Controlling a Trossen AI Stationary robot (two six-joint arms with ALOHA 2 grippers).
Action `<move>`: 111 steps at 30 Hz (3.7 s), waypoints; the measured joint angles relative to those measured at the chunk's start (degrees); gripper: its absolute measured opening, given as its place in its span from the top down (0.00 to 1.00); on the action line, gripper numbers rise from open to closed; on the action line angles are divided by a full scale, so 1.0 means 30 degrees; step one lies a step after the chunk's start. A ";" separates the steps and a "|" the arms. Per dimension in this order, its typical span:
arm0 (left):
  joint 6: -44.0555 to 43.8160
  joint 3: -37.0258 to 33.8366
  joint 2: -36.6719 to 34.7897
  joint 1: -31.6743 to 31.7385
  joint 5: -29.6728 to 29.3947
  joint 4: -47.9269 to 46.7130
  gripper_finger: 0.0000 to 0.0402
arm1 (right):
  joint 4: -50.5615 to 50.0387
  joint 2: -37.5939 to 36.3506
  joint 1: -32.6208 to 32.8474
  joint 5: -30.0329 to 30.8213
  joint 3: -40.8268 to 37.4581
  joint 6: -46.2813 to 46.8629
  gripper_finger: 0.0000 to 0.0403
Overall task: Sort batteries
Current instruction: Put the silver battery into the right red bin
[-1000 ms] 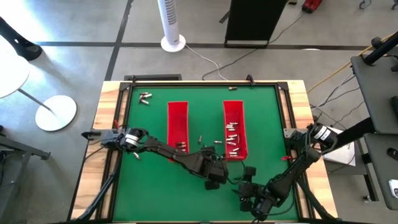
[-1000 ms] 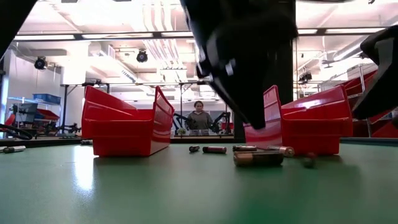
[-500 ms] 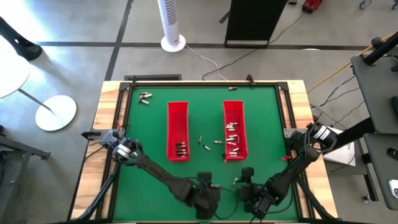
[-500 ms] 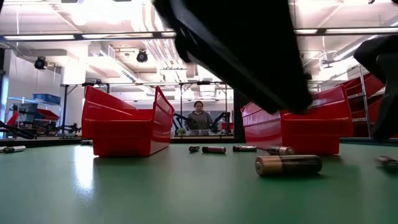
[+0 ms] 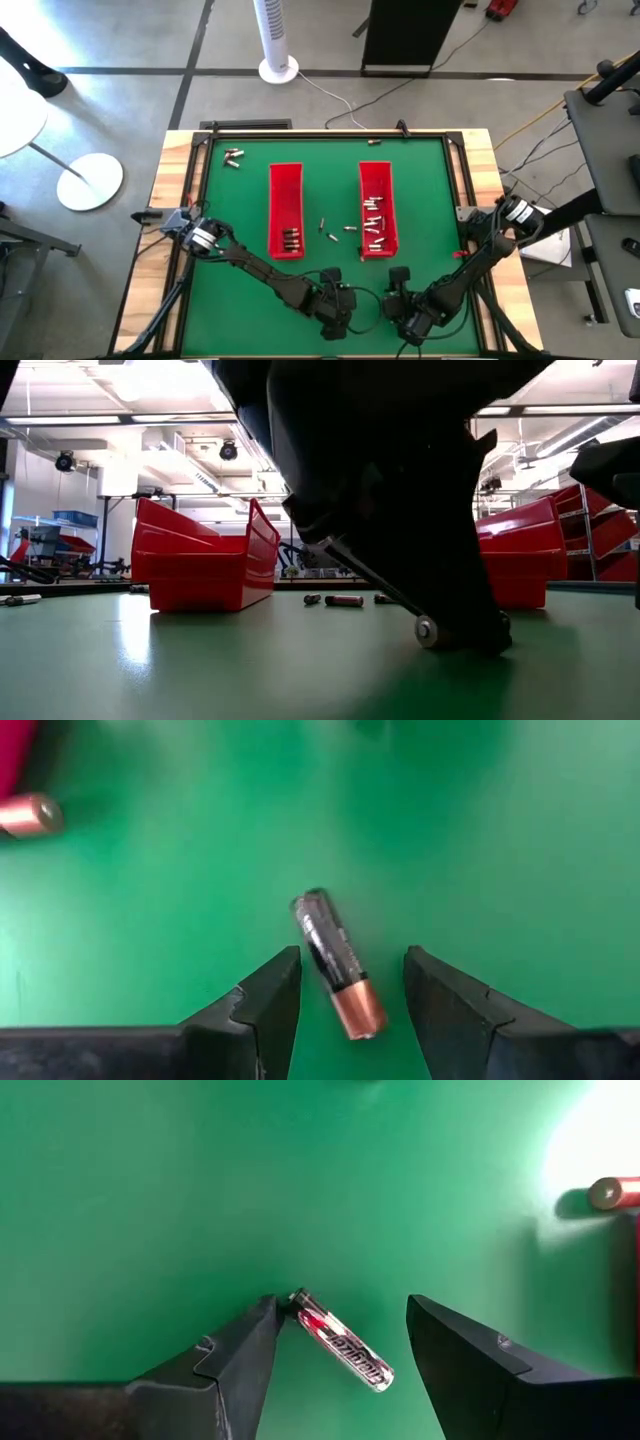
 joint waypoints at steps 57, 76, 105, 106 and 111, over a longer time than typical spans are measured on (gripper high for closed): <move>-0.0997 -0.0120 0.0022 -0.0162 0.0194 0.0641 0.61 | 1.4654 -0.0911 0.1833 0.2720 -0.9078 0.0633 0.93; -0.0794 -0.0140 0.0022 -0.0133 -0.0323 0.0658 0.61 | 0.6352 -0.4067 0.0598 0.0998 -0.5745 -0.1616 0.94; -0.0801 -0.0258 0.0022 -0.0133 -0.0331 0.0879 0.61 | -0.4435 -0.3521 -1.1604 -0.2286 0.0539 -0.9590 0.94; -0.0801 -0.0258 0.0022 -0.0133 -0.0331 0.0883 0.61 | -0.4434 -0.3328 -1.1757 -0.2488 0.0539 -0.9593 0.94; -0.0801 -0.0258 0.0022 -0.0125 -0.0331 0.0902 0.61 | -0.4413 -0.2728 -1.1995 -0.2474 0.0539 -0.9592 0.92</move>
